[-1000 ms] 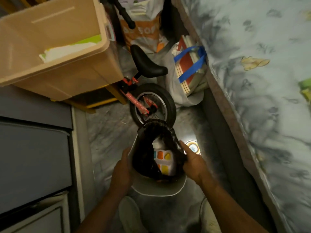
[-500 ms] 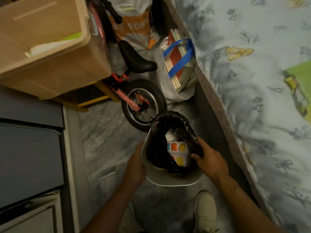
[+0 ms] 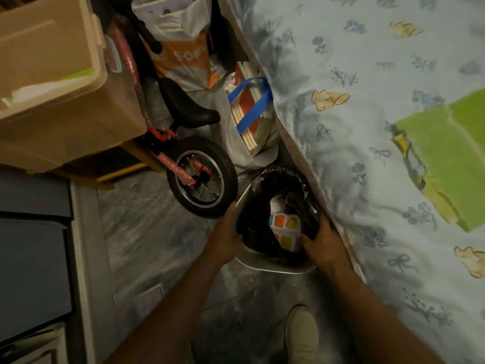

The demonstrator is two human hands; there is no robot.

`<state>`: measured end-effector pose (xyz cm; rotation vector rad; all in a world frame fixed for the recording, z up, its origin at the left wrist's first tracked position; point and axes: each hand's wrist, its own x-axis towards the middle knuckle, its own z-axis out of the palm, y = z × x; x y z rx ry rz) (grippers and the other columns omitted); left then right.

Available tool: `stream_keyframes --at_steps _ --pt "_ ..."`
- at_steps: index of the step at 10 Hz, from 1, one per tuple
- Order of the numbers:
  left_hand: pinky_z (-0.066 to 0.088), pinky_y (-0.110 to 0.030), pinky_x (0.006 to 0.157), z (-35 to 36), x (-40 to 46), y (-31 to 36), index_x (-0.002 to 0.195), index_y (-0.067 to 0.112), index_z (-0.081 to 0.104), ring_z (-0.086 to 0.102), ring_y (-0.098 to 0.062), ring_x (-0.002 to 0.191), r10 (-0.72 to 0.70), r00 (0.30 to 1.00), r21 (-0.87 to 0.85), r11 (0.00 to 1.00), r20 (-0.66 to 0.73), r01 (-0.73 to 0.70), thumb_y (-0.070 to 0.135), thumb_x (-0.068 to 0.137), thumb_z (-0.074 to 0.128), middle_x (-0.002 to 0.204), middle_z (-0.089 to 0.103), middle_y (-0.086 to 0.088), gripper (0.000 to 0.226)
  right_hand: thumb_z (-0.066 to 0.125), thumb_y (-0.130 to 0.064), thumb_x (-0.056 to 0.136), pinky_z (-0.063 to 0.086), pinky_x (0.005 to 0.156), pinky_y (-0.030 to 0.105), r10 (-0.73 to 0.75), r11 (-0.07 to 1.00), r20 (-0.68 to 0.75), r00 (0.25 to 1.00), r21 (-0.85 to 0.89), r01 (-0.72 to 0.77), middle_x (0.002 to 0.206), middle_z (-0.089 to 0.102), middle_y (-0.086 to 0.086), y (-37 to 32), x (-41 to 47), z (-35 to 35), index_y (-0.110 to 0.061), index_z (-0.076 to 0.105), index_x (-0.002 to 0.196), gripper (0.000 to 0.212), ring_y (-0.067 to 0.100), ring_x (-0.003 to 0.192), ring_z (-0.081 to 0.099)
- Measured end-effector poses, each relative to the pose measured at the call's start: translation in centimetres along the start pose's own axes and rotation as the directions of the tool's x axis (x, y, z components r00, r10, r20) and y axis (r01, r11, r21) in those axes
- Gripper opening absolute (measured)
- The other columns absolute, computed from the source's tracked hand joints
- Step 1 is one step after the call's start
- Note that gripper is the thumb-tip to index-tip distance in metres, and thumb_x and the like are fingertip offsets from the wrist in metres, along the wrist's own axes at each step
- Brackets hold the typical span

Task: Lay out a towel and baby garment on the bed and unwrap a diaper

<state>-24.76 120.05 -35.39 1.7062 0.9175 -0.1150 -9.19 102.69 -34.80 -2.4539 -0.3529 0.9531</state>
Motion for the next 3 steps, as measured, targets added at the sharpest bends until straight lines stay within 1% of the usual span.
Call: stream_keyframes --at_steps 1,2,3 --pt "0.048 -0.045 0.102 -0.7 -0.2 1.8 0.144 0.017 0.038 0.053 -0.027 0.125 -0.197 0.979 0.121 0.972 -0.043 0.201 0.005 0.087 0.059 0.139 0.052 -0.01 0.061 0.069 -0.019 0.082 0.033 0.114 0.045 0.031 0.999 0.023 0.999 0.022 -0.032 0.152 0.038 0.013 -1.0 -1.3 -0.9 -0.018 0.019 0.151 0.084 0.033 0.138 0.038" --pt "0.052 -0.044 0.094 -1.9 -0.9 4.9 0.137 0.015 0.048 0.059 -0.028 0.113 -0.181 0.981 0.237 0.953 -0.063 0.191 0.013 0.089 0.057 0.129 0.056 -0.014 0.048 0.066 -0.021 0.083 0.04 0.107 0.038 0.042 0.998 0.056 0.998 0.045 -0.044 0.144 0.049 0.013 -3.2 -2.5 -2.6 -0.018 0.03 0.148 0.074 0.032 0.129 0.048" --pt "0.051 -0.045 0.095 -3.6 -2.0 9.1 0.132 0.016 0.055 0.06 -0.027 0.111 -0.124 0.991 0.392 0.911 -0.041 0.13 0.023 0.093 0.056 0.125 0.061 -0.012 0.04 0.062 -0.029 0.086 0.043 0.098 0.032 0.06 0.998 0.115 0.992 -0.002 -0.06 0.135 0.057 0.012 -5.9 -4.3 -5.3 -0.016 0.045 0.139 0.057 0.029 0.121 0.055"
